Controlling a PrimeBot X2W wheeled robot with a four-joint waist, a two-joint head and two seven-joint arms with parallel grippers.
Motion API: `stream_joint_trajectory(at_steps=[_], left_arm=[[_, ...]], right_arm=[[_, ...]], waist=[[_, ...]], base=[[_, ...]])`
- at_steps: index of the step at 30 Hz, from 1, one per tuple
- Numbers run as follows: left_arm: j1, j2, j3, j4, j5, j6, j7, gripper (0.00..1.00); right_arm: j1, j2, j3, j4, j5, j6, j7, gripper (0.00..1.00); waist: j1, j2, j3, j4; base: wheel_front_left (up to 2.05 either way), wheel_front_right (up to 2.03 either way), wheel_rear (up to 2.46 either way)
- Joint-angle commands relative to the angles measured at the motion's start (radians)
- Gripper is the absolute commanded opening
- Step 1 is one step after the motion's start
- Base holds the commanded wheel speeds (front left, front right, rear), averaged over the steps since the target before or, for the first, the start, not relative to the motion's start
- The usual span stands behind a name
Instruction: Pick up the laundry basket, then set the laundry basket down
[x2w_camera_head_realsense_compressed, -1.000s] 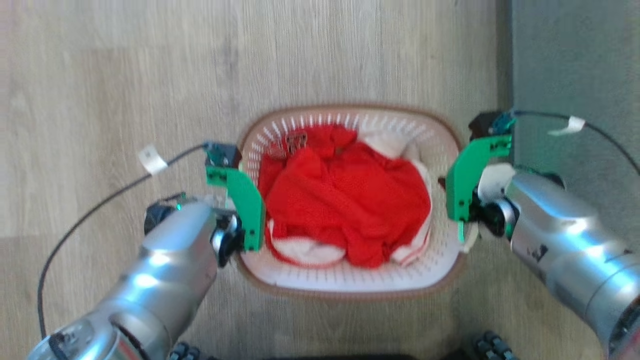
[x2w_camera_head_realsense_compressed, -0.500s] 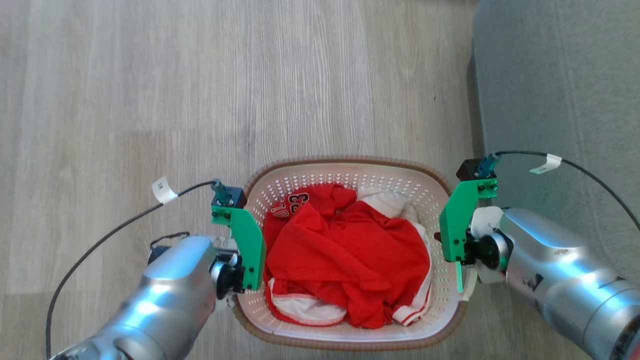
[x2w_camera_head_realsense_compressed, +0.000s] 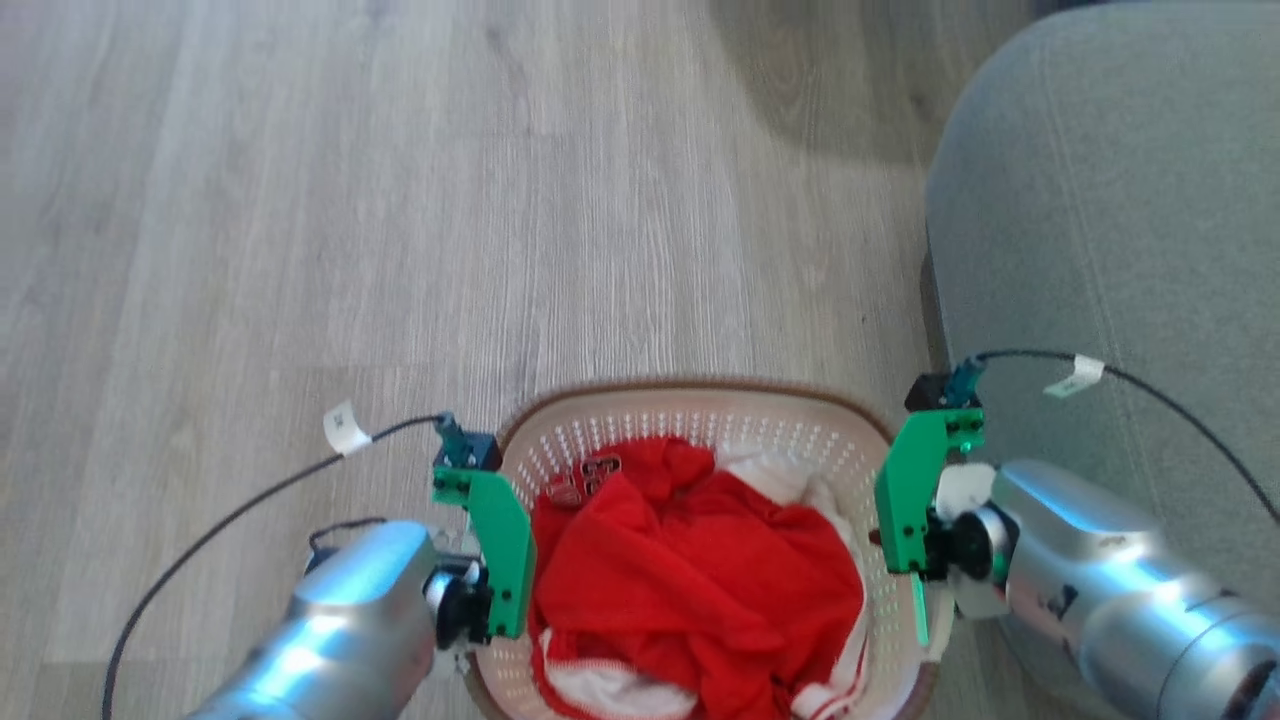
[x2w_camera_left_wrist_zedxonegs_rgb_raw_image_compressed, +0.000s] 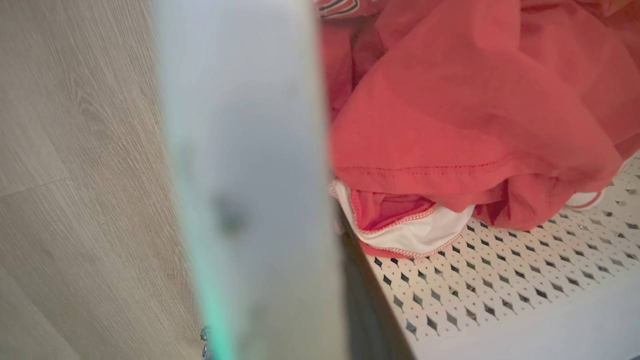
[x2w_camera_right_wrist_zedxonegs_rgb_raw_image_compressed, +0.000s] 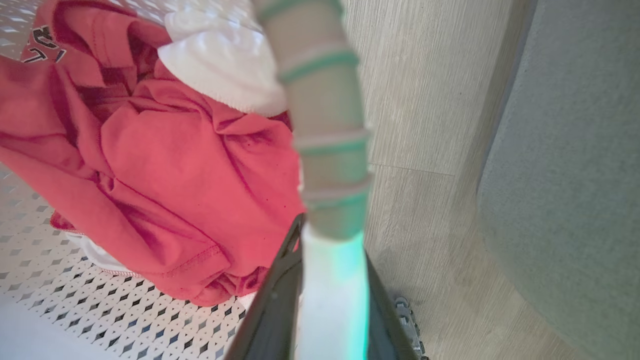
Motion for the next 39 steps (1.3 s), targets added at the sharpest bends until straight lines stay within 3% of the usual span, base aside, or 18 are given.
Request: stream_joint_trajectory(at_steps=[1, 17, 39], left_arm=[[-0.02, 0.002, -0.018, -0.041, 0.014, -0.033, 0.01, 0.0], [0.052, 0.051, -0.052, -0.153, -0.033, -0.033, 0.131, 0.0], [0.058, 0.053, -0.062, -0.152, -0.047, -0.033, 0.125, 0.0]], right_arm=[[0.002, 0.031, 0.013, -0.035, -0.008, 0.025, 0.01, 0.0], [0.045, 0.071, 0.018, -0.012, 0.025, 0.025, 0.046, 0.0], [0.048, 0.073, 0.021, -0.01, 0.026, 0.025, 0.044, 0.0]], waist=[[0.0001, -0.0001, -0.034, 0.009], [0.0001, -0.0001, -0.14, 0.029], [0.0001, -0.0001, -0.148, 0.032]], base=[[0.0, 0.0, 0.0], [0.0, 0.0, 0.0], [0.0, 0.0, 0.0]])
